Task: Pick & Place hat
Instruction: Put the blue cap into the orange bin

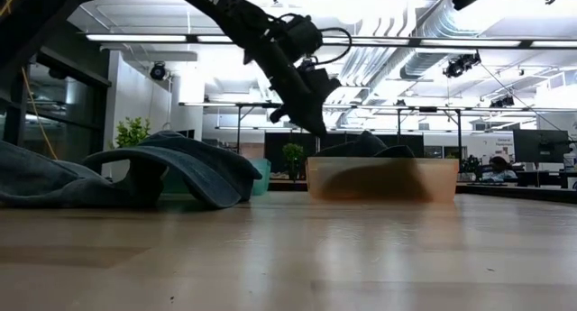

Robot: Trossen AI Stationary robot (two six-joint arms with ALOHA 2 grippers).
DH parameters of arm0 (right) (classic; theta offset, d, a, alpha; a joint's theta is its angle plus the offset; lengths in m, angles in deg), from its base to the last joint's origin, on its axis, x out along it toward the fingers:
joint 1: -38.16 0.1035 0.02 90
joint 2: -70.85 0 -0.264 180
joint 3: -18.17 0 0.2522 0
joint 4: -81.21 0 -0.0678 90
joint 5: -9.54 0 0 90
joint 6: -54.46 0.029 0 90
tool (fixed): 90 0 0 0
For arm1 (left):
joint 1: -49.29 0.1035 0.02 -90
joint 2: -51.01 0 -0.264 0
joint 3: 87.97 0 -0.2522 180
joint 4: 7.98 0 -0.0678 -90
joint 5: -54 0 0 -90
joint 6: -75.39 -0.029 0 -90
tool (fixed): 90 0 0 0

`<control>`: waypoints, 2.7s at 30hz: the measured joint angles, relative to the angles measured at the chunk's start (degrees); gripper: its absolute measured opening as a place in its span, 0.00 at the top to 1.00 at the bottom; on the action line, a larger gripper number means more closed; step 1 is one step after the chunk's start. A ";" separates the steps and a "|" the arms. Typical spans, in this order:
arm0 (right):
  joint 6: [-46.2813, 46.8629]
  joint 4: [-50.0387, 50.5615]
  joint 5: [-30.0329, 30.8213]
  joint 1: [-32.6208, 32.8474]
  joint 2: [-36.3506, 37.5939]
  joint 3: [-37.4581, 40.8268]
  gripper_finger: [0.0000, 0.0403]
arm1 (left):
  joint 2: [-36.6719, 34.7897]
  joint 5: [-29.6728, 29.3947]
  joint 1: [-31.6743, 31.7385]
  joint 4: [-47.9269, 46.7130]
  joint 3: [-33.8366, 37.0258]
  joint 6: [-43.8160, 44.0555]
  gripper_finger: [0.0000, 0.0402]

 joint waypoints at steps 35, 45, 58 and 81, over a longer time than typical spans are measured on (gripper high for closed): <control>3.92 6.00 -1.37 0.03 0.02 0.00 0.52 | -21.94 -18.06 -12.47 -29.20 -0.15 1.76 1.00; 3.95 6.01 -2.04 0.04 0.00 0.00 0.52 | -24.61 -30.27 -23.21 -45.74 1.56 9.97 1.00; 3.87 5.95 -2.80 0.02 0.00 0.00 0.52 | -26.09 -34.36 -42.24 -50.91 15.48 24.53 1.00; 3.84 5.93 -3.94 0.02 0.00 0.00 0.52 | -18.42 -38.81 -61.99 -40.45 18.90 27.52 1.00</control>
